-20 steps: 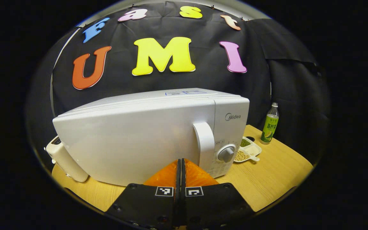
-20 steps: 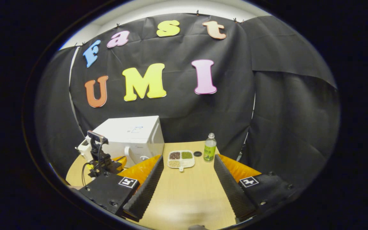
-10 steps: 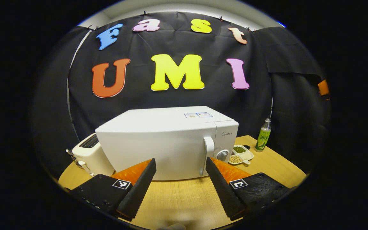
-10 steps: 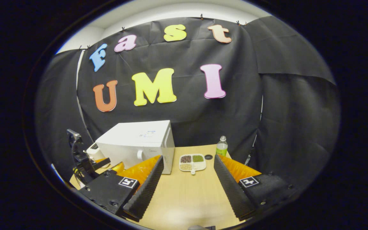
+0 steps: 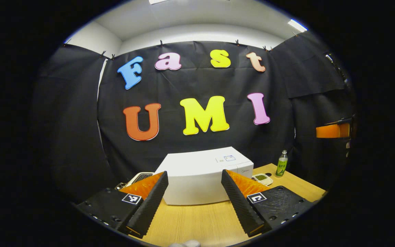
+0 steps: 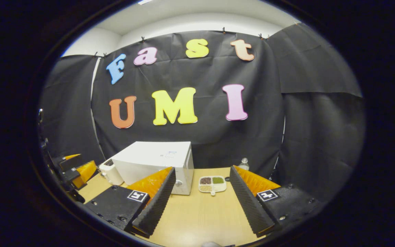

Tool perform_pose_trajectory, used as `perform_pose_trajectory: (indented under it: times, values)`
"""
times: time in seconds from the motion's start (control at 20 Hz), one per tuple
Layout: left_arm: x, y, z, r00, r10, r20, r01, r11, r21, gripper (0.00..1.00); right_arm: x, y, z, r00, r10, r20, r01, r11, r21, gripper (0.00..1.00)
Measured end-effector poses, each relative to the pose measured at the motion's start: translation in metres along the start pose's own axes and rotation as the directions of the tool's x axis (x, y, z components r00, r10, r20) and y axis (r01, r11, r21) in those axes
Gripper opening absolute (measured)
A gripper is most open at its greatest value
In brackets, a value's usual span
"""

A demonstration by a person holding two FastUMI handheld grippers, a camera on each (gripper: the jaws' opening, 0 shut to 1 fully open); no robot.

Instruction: Open the microwave oven with the left hand, put the food in, and close the microwave oven.

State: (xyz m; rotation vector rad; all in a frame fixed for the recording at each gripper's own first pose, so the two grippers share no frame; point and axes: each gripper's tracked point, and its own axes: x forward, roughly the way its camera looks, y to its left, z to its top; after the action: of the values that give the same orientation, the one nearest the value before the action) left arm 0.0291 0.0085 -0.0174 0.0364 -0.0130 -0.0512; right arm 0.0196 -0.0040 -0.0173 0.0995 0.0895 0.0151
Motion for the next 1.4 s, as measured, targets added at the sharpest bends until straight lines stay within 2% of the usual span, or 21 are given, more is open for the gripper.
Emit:
perform_pose_trajectory:
  times: [0.25, 0.3, 0.35, 0.5, 0.55, 0.65, 0.7, 1.0, 1.4]
  values:
    - [-0.039, 0.010, 0.047, 0.998, 0.017, 0.061, -0.016, 1.000, -0.024, 0.95, -0.013, 0.009, 0.011, 0.999, -0.005, 0.048, 0.006, 1.000, -0.010, 1.00]
    - [-0.042, 0.013, 0.057, 0.997, 0.027, 0.079, -0.025, 1.000, -0.018, 0.95, -0.015, 0.011, 0.013, 0.999, -0.005, 0.052, 0.005, 1.000, -0.009, 0.92]
    - [-0.045, 0.016, 0.063, 0.995, 0.036, 0.091, -0.035, 0.999, -0.013, 0.95, -0.017, 0.013, 0.013, 0.999, -0.003, 0.054, 0.003, 1.000, -0.010, 0.92]
    - [-0.043, 0.015, 0.067, 0.995, 0.041, 0.093, -0.038, 0.999, -0.035, 0.95, -0.024, 0.015, 0.020, 0.998, -0.005, 0.067, 0.006, 1.000, -0.010, 0.91]
    - [-0.043, 0.014, 0.069, 0.995, 0.041, 0.090, -0.037, 0.998, -0.049, 0.95, -0.026, 0.015, 0.023, 0.997, -0.008, 0.073, 0.009, 1.000, -0.010, 1.00]
    - [-0.045, 0.016, 0.074, 0.995, 0.040, 0.095, -0.035, 0.998, -0.056, 0.95, -0.032, 0.015, 0.029, 0.996, -0.013, 0.088, 0.015, 1.000, -0.017, 1.00]
    - [-0.046, 0.017, 0.076, 0.994, 0.041, 0.098, -0.036, 0.998, -0.054, 0.95, -0.033, 0.015, 0.032, 0.995, -0.016, 0.096, 0.018, 1.000, -0.023, 0.91]
    - [-0.046, 0.013, 0.082, 0.993, 0.035, 0.110, -0.028, 0.998, -0.063, 0.95, -0.038, 0.014, 0.040, 0.993, -0.025, 0.115, 0.028, 0.999, -0.030, 0.92]
    - [-0.044, 0.017, 0.074, 0.994, 0.072, 0.083, -0.065, 0.994, -0.084, 0.95, -0.039, 0.020, 0.040, 0.994, -0.008, 0.112, 0.013, 0.999, -0.039, 0.91]
